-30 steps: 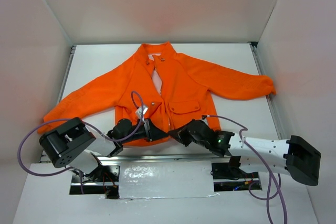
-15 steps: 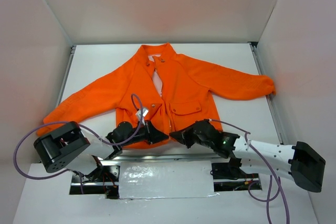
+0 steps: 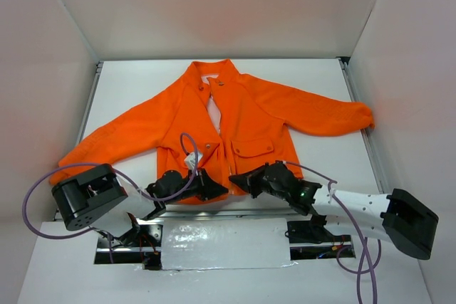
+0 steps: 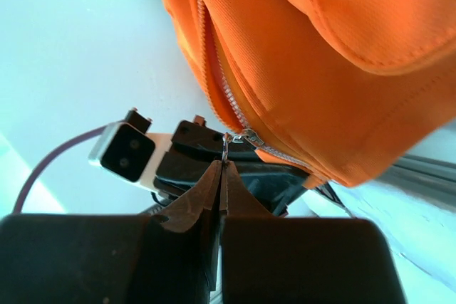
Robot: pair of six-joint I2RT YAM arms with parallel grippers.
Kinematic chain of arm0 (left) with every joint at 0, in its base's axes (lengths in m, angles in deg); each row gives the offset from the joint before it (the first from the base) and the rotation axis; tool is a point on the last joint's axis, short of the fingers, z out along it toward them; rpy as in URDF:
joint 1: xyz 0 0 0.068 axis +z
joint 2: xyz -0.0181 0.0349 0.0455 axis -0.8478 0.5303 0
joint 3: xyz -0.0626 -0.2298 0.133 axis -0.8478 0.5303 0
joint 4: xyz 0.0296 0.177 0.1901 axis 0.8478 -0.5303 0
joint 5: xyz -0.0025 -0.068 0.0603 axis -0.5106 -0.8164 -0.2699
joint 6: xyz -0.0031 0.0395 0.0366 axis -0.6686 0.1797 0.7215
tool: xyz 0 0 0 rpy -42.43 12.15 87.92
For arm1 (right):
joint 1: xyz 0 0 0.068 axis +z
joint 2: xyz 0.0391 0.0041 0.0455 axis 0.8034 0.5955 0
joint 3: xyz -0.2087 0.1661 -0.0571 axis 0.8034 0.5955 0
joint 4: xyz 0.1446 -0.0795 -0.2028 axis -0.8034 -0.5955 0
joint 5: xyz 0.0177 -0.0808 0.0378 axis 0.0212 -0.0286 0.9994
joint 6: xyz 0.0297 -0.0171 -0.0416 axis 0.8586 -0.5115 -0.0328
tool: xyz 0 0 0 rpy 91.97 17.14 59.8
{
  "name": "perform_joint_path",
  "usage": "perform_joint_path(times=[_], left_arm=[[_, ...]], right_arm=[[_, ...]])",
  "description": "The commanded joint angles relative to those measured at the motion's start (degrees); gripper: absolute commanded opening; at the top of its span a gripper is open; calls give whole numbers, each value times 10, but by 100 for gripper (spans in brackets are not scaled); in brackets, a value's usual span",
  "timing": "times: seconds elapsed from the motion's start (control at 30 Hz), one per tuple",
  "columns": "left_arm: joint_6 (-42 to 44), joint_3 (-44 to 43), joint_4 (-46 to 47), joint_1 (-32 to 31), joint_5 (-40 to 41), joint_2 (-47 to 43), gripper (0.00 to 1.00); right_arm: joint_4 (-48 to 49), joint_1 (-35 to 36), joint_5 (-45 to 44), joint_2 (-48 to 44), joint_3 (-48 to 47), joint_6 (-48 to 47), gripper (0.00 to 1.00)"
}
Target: Zip up the jacket
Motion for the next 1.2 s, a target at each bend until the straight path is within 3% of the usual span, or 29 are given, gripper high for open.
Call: perform_joint_path(times=[0.0, 0.23, 0.37, 0.93, 1.17], left_arm=[[15, 10, 12, -18, -6, 2, 0], [14, 14, -10, -32, 13, -22, 0], [13, 19, -34, -42, 30, -36, 0], [14, 20, -49, -54, 53, -34, 0], [11, 29, -36, -55, 53, -36, 0]], right_arm=[[94, -12, -35, 10, -2, 247, 0], [90, -44, -58, 58, -55, 220, 0], [77, -86, -17, 117, -107, 168, 0], [18, -225, 115, 430, -435, -4, 0], [40, -272, 177, 602, -630, -79, 0]])
